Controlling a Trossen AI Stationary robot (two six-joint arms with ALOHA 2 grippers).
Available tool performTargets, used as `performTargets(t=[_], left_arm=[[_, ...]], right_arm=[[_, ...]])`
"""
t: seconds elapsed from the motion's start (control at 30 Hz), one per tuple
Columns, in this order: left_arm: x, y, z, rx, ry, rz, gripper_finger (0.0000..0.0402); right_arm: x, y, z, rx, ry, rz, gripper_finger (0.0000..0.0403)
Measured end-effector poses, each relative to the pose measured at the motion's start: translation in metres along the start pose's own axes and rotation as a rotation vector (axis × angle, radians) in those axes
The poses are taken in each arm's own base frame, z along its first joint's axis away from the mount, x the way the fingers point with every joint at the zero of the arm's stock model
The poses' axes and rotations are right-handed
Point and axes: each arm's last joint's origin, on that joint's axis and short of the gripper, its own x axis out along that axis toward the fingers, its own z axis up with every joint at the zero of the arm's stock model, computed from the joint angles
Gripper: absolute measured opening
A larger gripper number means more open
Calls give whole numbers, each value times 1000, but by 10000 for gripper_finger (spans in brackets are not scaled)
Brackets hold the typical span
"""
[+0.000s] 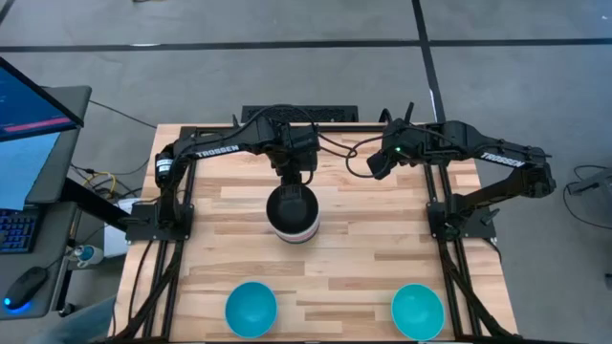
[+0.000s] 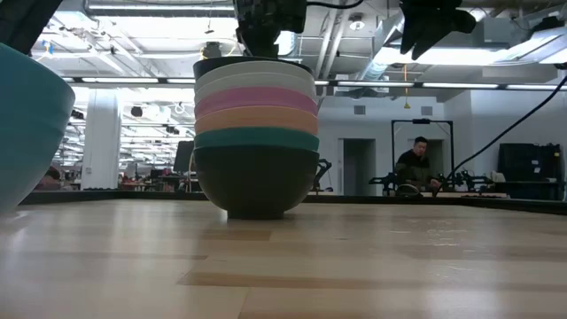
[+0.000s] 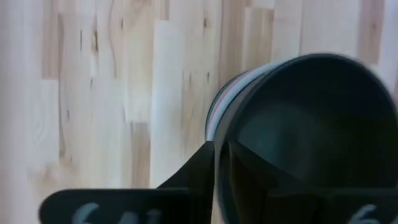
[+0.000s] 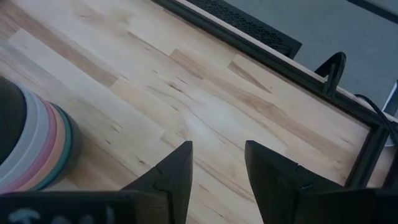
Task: Nest bowls inside each other
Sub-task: Stack the black bowl on top of the white bowl, then stack the left blue bowl on top of the black bowl
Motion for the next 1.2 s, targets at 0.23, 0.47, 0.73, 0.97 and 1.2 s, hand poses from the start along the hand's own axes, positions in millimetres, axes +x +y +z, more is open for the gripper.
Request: performTargets(t=[0.23,0.47,0.73,0.97,1.2], left_arm=[[6,3,1,-8,20,-3,2],[-21,3,-7,-1,10,175,28],[-124,-32,-43,32,-484,124,52],[-94,-71,-119,-134,-551,-9,37],[-38,-131,-183,-225,-311,-174,50]], right_arm=[[0,0,0,-2,4,-3,169],[0,-1,-1,-7,13,-10,170],[-12,-8,-2,7,-61,-16,169],[-30,-18,-8,30,-115,34,164],[-33,-20,-9,48,-108,54,164]])
